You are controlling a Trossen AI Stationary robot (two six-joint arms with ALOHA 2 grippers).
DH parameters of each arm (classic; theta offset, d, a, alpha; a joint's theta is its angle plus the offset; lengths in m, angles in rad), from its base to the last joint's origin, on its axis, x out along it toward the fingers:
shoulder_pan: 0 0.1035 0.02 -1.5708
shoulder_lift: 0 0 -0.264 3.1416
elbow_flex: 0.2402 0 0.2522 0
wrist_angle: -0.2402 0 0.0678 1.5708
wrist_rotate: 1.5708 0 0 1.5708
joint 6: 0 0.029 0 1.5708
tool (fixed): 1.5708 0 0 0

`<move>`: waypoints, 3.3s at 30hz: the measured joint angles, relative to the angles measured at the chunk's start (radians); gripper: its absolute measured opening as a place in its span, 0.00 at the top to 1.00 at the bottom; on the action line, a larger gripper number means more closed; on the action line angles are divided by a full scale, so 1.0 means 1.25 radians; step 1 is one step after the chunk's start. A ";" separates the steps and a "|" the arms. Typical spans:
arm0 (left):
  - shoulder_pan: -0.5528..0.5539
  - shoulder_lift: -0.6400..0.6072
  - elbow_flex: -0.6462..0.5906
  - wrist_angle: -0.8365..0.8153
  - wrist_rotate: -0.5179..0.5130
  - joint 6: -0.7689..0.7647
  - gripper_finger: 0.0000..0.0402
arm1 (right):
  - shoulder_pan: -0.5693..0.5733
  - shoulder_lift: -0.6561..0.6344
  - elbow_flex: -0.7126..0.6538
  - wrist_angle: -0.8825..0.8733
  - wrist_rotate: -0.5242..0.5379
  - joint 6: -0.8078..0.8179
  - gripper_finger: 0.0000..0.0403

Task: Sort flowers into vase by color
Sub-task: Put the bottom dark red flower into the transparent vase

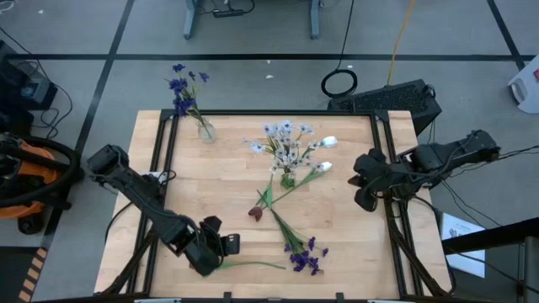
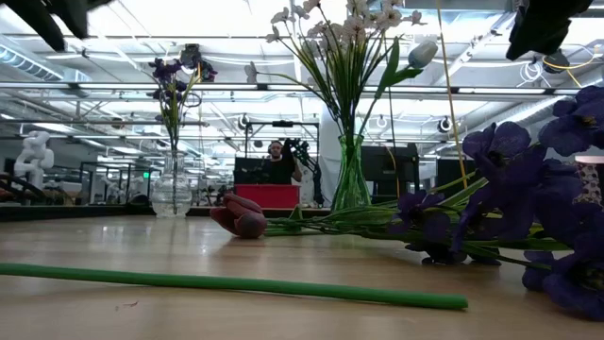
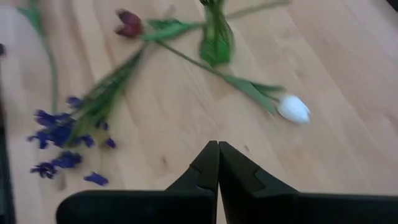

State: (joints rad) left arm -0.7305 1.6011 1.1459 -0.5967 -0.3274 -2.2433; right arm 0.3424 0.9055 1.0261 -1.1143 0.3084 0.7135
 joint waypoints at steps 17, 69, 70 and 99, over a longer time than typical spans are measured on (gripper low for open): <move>0.049 0.251 0.272 -0.056 0.092 -0.062 0.90 | -0.001 -0.167 -0.158 0.043 -0.128 -0.167 1.00; 0.118 0.396 0.272 0.077 0.232 0.000 0.89 | -0.001 -0.202 -0.157 0.056 -0.143 -0.275 1.00; 0.120 0.396 0.272 0.087 0.232 0.037 0.89 | -0.001 -0.202 -0.157 0.058 -0.143 -0.268 1.00; 0.217 0.394 0.272 0.202 0.257 0.906 0.69 | -0.001 -0.202 -0.157 0.108 -0.052 -0.006 1.00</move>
State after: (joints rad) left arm -0.4593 2.0941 1.4853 -0.3444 -0.0056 -1.1111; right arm 0.3412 0.6526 0.8299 -0.9790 0.2429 0.7064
